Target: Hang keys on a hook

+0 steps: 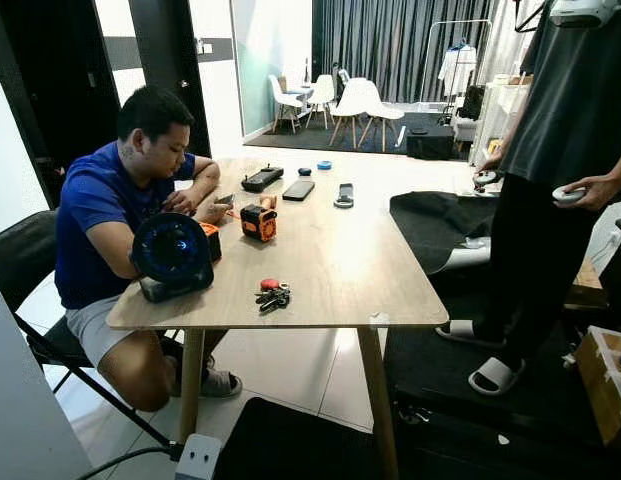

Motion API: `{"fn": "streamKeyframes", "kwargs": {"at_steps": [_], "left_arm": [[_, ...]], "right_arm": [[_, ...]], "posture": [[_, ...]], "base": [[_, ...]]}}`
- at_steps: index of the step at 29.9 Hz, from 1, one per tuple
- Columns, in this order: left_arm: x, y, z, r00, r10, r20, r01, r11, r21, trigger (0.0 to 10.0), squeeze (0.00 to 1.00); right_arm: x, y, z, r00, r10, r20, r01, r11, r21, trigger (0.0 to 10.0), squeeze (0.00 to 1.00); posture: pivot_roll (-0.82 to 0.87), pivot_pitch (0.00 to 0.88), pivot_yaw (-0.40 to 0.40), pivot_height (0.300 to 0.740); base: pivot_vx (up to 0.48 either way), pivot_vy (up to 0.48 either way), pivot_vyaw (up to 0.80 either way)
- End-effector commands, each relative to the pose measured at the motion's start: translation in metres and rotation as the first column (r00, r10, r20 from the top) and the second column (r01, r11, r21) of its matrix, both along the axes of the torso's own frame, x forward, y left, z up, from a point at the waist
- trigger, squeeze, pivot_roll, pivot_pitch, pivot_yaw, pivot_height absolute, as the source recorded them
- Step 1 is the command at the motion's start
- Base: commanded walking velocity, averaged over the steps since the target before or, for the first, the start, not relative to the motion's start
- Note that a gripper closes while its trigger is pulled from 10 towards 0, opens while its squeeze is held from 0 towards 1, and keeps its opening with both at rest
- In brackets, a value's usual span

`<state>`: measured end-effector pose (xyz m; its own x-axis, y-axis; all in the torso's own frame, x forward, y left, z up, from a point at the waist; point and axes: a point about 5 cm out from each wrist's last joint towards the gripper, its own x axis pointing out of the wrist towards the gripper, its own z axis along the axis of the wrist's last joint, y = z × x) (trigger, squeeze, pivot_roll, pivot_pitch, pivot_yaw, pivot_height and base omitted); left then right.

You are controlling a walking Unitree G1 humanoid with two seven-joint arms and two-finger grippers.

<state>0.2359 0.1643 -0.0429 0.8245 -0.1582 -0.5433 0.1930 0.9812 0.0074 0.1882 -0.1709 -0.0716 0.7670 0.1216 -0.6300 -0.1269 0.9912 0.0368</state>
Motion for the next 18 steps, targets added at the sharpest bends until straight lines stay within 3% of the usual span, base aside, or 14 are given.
{"fn": "streamKeyframes", "kwargs": {"at_steps": [1, 18], "left_arm": [[-0.0003, 0.0036, -0.0001, 1.0, 0.015, -0.005, -0.015, 1.0, -0.009, 10.0, 0.0], [0.0007, 0.0032, 0.0009, 1.0, 0.014, 0.002, -0.014, 1.0, -0.018, 10.0, 0.0]], "right_arm": [[-0.0033, 0.0017, -0.002, 1.0, -0.005, -0.011, 0.005, 1.0, 0.004, 10.0, 0.0], [-0.0029, 0.001, -0.0016, 1.0, -0.008, -0.007, 0.008, 1.0, 0.005, 10.0, 0.0]], "posture": [[0.03, 0.0, 0.036, 0.74], [0.03, 0.0, 0.034, 0.74]], "base": [[0.251, 0.0, 0.0], [0.343, 0.0, 0.0]]}}
